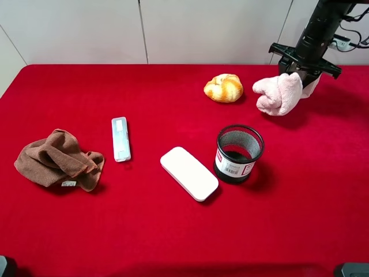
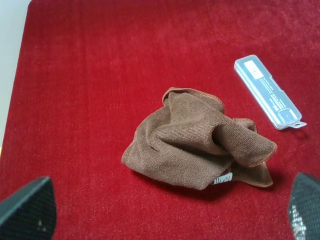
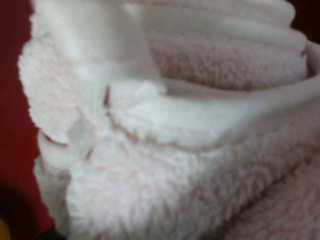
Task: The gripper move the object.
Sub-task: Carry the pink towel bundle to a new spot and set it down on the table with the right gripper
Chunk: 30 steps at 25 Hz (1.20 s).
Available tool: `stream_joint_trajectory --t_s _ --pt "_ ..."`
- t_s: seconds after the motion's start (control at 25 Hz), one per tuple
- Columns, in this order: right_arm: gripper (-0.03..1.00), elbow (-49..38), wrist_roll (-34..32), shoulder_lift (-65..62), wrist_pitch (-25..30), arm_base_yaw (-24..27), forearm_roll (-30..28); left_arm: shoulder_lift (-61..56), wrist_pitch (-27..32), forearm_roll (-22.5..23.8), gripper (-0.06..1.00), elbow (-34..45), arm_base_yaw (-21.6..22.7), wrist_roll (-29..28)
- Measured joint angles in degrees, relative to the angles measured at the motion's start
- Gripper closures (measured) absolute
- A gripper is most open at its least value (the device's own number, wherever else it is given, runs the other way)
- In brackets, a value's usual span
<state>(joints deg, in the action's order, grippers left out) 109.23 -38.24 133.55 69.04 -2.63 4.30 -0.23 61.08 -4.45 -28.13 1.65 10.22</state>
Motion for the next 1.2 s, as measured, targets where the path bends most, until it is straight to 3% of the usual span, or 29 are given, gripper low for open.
stream_joint_trajectory --t_s 0.92,1.2 --pt "0.61 0.1 10.4 -9.7 0.6 -0.2 1.4 0.0 0.0 0.0 0.03 0.0 0.0 0.0" --pt "0.61 0.1 13.9 -12.3 0.7 -4.7 1.8 0.0 0.0 0.0 0.03 0.0 0.0 0.0"
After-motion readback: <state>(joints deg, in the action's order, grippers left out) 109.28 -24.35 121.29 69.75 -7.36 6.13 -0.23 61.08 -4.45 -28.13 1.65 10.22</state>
